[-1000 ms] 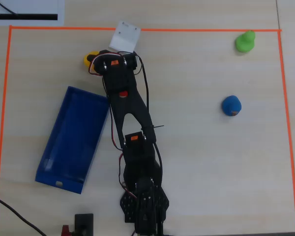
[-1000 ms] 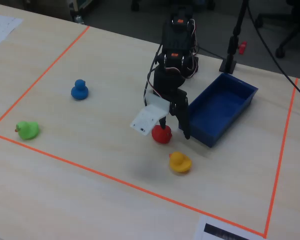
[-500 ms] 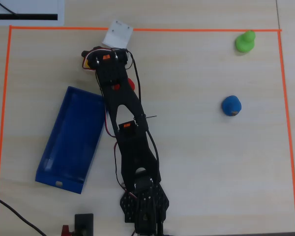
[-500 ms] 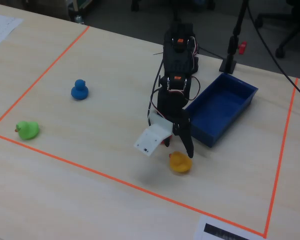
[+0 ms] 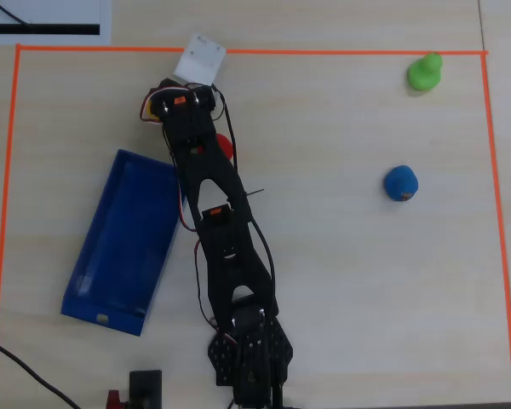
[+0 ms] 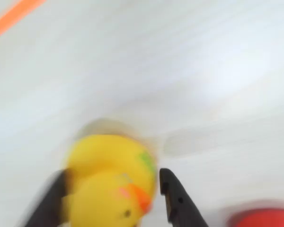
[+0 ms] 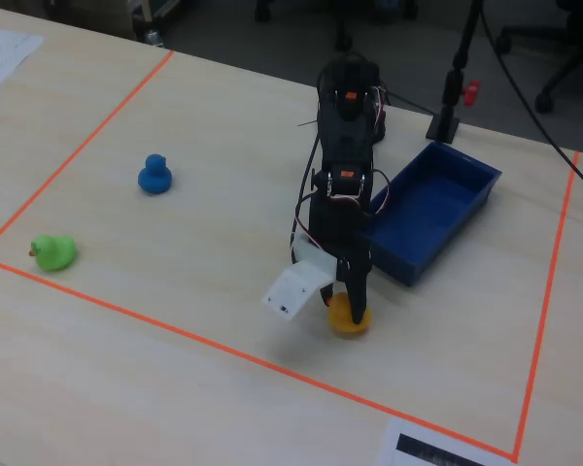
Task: Grasp yellow duck and put it into box.
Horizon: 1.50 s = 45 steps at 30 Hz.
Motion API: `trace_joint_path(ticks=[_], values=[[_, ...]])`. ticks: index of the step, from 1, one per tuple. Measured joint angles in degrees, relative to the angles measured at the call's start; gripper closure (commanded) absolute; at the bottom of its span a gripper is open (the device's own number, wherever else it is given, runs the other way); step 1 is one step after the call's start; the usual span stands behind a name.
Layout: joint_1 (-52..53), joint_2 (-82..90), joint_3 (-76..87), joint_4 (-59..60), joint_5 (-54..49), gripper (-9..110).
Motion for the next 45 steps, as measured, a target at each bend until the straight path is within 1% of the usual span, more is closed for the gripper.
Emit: trace_joint_path(ticks=[3, 8, 11, 15, 20, 24, 27, 31, 39, 45], values=[[0.00, 0.53, -0.62, 0.26, 0.00, 101], [0.00, 4.48, -0.44, 5.71, 0.97, 101], [0.35, 12.83, 1.93, 9.14, 1.32, 101], [2.20, 29.44, 8.26, 15.29, 0.97, 101], [3.96, 54.84, 23.20, 20.92, -0.35, 101], [3.43, 73.12, 40.43, 21.09, -0.53, 101], [4.66, 82.09, 52.82, 20.83, 0.79, 101], [3.43, 83.58, 60.64, 20.83, 2.90, 101], [-8.61, 77.70, 60.73, 20.83, 7.47, 101], [-18.37, 70.40, 57.13, 21.88, 11.87, 101]])
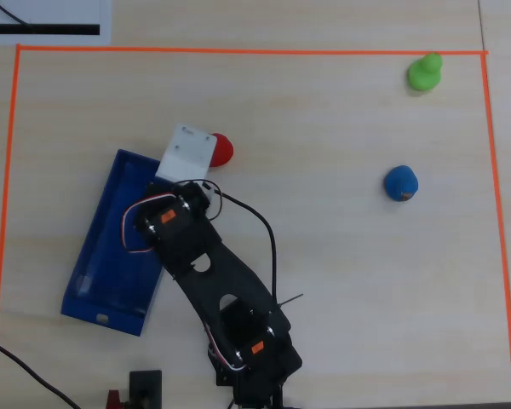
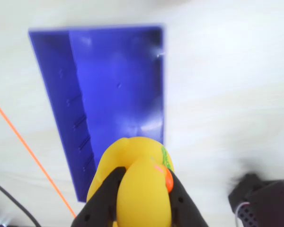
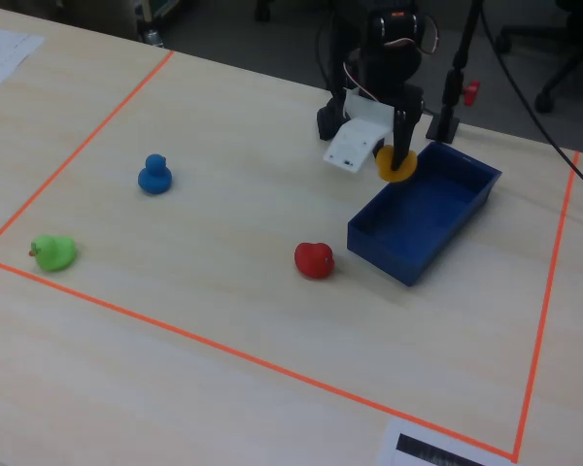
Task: Grasp yellow duck and put it into box.
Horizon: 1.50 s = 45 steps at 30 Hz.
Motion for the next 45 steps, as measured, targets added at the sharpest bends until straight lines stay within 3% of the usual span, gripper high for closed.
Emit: trace_joint_path(ticks=[9, 15, 19, 23, 27, 30, 34, 45], values=[[-8.26, -11.69, -1.93, -6.15, 2.02, 100], [-8.70, -13.01, -1.93, -8.70, 1.93, 79], [-8.88, -13.10, -0.97, -8.88, 0.44, 76], [-7.29, -13.10, -0.79, -8.88, -0.35, 79], [-3.69, -8.53, -0.62, -7.65, -2.37, 101], [-0.53, -3.08, 1.23, -7.38, -3.69, 101], [7.03, 10.11, 11.60, -11.43, -9.76, 101], [25.31, 51.15, 59.77, -25.22, -26.02, 101]])
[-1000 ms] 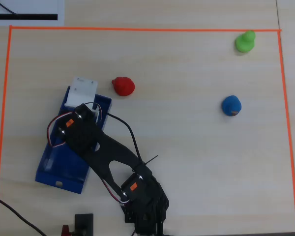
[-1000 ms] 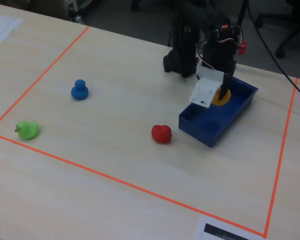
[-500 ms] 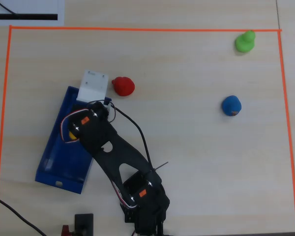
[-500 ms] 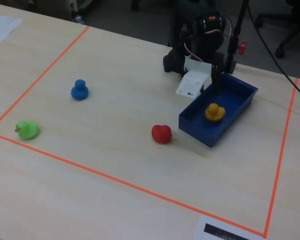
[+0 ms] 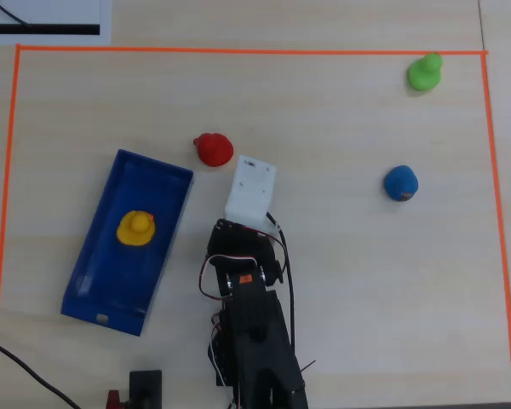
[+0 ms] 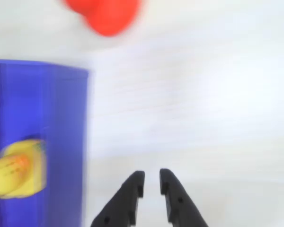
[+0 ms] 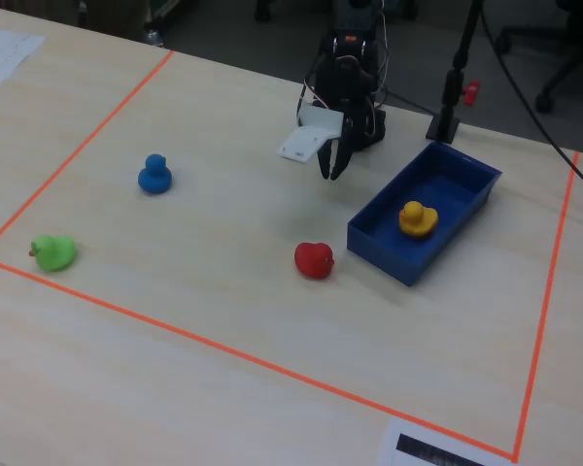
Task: Grasp yellow duck and put it into box.
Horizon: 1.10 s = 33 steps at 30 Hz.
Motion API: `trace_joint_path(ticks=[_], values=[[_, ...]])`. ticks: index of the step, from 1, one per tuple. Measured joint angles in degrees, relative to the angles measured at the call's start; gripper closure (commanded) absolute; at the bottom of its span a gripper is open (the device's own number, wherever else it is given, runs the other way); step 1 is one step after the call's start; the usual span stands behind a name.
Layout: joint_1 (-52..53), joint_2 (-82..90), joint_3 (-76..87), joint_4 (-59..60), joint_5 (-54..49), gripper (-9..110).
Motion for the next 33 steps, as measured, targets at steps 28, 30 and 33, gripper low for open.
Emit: trace_joint_path(ticks=[28, 30, 33], values=[[9.76, 24.70, 18.11, 12.92, -11.95, 100], [9.76, 24.70, 18.11, 12.92, -11.95, 100], [9.76, 24.70, 18.11, 12.92, -11.95, 100]])
